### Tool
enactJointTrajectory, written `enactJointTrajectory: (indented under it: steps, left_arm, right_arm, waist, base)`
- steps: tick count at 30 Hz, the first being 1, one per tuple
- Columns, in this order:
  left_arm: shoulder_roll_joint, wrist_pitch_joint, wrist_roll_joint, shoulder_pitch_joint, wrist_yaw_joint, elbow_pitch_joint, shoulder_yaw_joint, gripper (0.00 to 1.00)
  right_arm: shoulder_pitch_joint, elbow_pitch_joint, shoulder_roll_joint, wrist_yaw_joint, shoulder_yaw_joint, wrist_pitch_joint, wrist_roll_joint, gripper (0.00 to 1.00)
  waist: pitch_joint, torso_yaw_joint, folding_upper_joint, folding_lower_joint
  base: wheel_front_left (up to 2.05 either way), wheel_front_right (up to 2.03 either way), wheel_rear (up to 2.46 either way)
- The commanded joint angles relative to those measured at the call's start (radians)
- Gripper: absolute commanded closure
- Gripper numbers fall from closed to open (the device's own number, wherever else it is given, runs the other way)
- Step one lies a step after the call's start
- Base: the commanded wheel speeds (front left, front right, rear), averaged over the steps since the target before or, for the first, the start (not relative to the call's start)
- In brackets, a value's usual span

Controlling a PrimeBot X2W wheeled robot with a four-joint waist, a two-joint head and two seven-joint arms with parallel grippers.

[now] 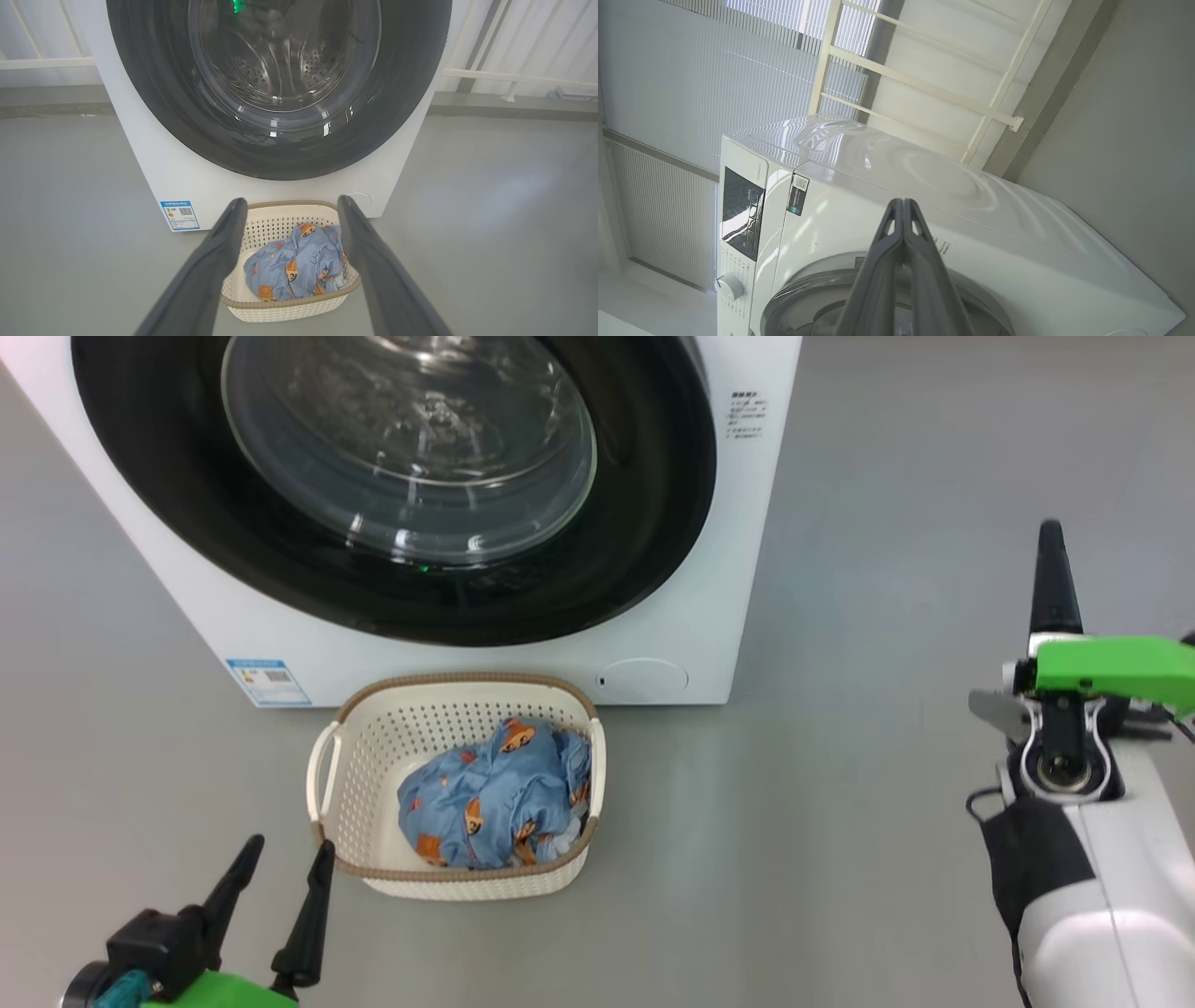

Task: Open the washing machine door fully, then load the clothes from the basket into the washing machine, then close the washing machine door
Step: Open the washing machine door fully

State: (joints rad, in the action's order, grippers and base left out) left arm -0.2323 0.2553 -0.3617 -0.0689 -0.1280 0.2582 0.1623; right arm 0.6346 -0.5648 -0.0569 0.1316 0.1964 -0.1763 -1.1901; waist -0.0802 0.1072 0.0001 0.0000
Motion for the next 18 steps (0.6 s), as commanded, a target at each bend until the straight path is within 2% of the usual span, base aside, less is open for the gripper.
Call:
enactJointTrajectory:
  steps: [1,8,18]
  left_arm:
    - [-0.033,0.006,-0.013,-0.049,-0.003,-0.027,-0.03,0.0]
    - [-0.046,0.006,-0.031,-0.079,-0.003,-0.039,-0.016,0.0]
    - [-0.058,0.006,-0.055,-0.109,-0.003,-0.05,0.0,0.0]
  right_arm:
    - [0.061,0.004,0.007,-0.001,-0.015,0.031,-0.039,1.0]
    - [0.201,-0.1,-0.011,-0.001,0.04,0.137,-0.099,1.0]
    - [0.409,-0.224,-0.052,-0.001,0.049,0.296,-0.084,1.0]
  waist:
    - [-0.025,0.014,-0.0001,0.0]
    - [-0.077,0.029,-0.0001,0.0]
    - [-0.149,0.038,-0.0001,0.0]
  base:
    - [0.0,0.0,0.0]
    - [0.0,0.0,0.0]
    - [0.0,0.0,0.0]
